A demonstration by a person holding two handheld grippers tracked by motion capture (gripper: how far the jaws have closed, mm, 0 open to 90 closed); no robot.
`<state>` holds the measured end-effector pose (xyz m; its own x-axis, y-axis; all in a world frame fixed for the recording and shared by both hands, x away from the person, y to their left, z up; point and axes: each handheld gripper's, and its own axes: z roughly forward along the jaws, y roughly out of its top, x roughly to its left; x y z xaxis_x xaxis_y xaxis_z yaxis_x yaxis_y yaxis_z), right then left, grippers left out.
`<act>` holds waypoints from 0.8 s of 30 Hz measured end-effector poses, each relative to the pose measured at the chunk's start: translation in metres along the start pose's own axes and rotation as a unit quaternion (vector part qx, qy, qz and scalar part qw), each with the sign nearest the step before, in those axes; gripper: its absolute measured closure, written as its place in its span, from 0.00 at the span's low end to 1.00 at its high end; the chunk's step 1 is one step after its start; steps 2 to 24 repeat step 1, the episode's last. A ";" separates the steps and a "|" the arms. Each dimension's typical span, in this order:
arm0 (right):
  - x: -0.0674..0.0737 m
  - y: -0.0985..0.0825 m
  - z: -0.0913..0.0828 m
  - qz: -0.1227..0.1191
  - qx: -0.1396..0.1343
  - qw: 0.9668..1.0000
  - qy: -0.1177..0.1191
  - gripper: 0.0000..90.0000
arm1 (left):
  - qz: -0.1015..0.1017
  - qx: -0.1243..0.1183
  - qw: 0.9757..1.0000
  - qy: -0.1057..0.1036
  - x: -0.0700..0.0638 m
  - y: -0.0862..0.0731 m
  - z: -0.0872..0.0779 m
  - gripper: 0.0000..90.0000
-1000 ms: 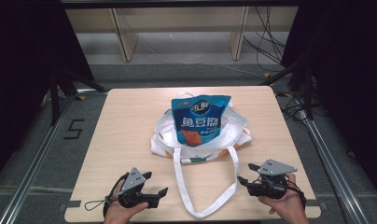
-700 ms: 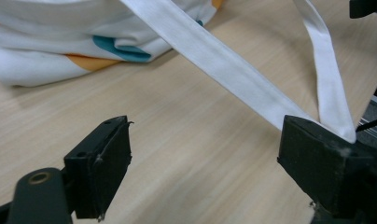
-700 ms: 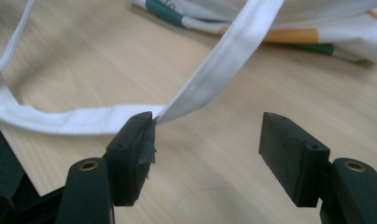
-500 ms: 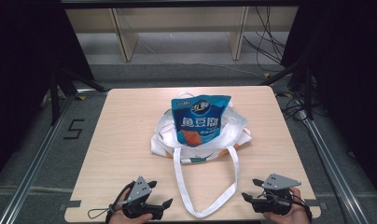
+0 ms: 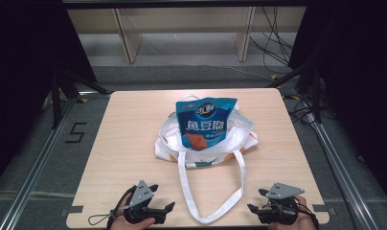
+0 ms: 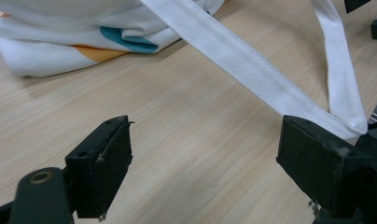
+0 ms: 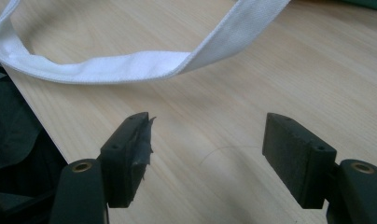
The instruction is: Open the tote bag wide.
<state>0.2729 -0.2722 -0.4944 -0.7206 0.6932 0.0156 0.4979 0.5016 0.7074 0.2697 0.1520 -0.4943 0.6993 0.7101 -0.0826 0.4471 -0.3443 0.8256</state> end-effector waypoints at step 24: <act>0.000 0.000 0.000 0.000 0.000 1.000 0.000 0.37 | 0.000 0.000 1.000 0.000 0.000 0.000 0.000 0.19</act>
